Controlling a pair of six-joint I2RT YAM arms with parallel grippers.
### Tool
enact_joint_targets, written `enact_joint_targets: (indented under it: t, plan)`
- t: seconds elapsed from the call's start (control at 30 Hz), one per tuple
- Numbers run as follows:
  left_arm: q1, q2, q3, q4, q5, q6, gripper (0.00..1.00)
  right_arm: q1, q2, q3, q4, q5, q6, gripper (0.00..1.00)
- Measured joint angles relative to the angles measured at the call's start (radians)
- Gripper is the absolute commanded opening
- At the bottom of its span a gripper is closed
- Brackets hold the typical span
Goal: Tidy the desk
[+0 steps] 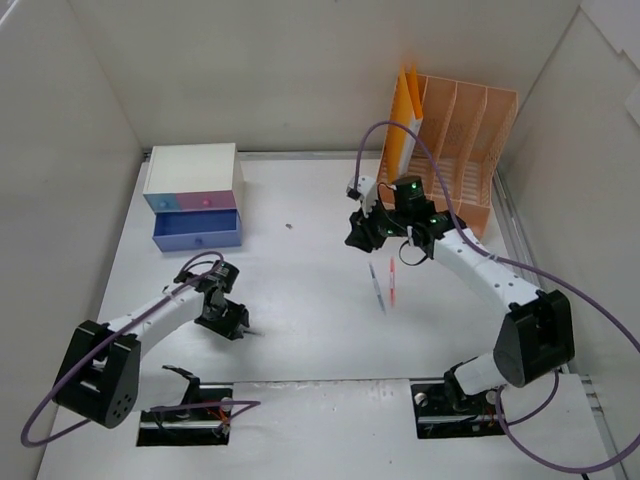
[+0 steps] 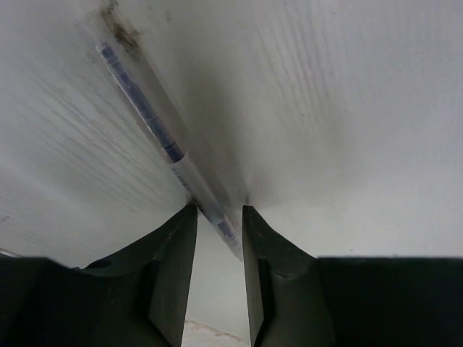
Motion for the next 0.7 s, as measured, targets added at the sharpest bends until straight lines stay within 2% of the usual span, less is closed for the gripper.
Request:
enact_joint_targets:
  t: [0.03, 0.13, 0.17, 0.2, 0.23, 0.33, 0.37, 0.5, 0.57, 0.6, 0.7]
  plan:
    - [0.0, 0.011, 0.003, 0.009, 0.012, -0.005, 0.27, -0.005, -0.023, -0.006, -0.004, -0.001, 0.0, 0.29]
    - [0.0, 0.014, -0.009, 0.043, 0.049, -0.018, 0.17, -0.014, -0.074, -0.008, -0.007, -0.004, 0.004, 0.3]
    - [0.001, 0.012, -0.017, 0.058, 0.062, -0.022, 0.0, -0.016, -0.086, -0.01, -0.006, -0.007, 0.007, 0.34]
    - [0.005, 0.011, -0.027, 0.074, 0.077, -0.024, 0.0, -0.018, -0.096, -0.013, -0.006, -0.009, 0.01, 0.45]
    - [0.012, 0.009, -0.035, 0.092, 0.089, -0.023, 0.0, -0.019, -0.106, -0.02, -0.006, -0.01, 0.015, 0.69]
    - [0.026, 0.003, -0.031, 0.105, 0.103, 0.0, 0.0, -0.026, -0.12, -0.046, -0.015, -0.01, 0.015, 0.92]
    - [0.028, 0.003, -0.021, 0.1, 0.091, 0.014, 0.0, -0.026, -0.121, -0.053, -0.018, -0.009, 0.014, 0.92]
    - [0.027, -0.002, 0.114, -0.013, -0.042, 0.089, 0.0, -0.035, -0.129, -0.079, -0.034, -0.006, 0.011, 0.81]
    - [0.03, -0.007, 0.239, -0.056, -0.105, 0.124, 0.0, -0.044, -0.135, -0.089, -0.038, -0.006, 0.01, 0.69]
    - [0.034, -0.007, 0.312, -0.077, -0.134, 0.143, 0.0, -0.05, -0.138, -0.093, -0.039, -0.006, 0.012, 0.57]
    - [0.079, -0.008, 0.486, -0.097, -0.194, 0.185, 0.0, -0.07, -0.152, -0.111, -0.04, -0.002, 0.013, 0.28]
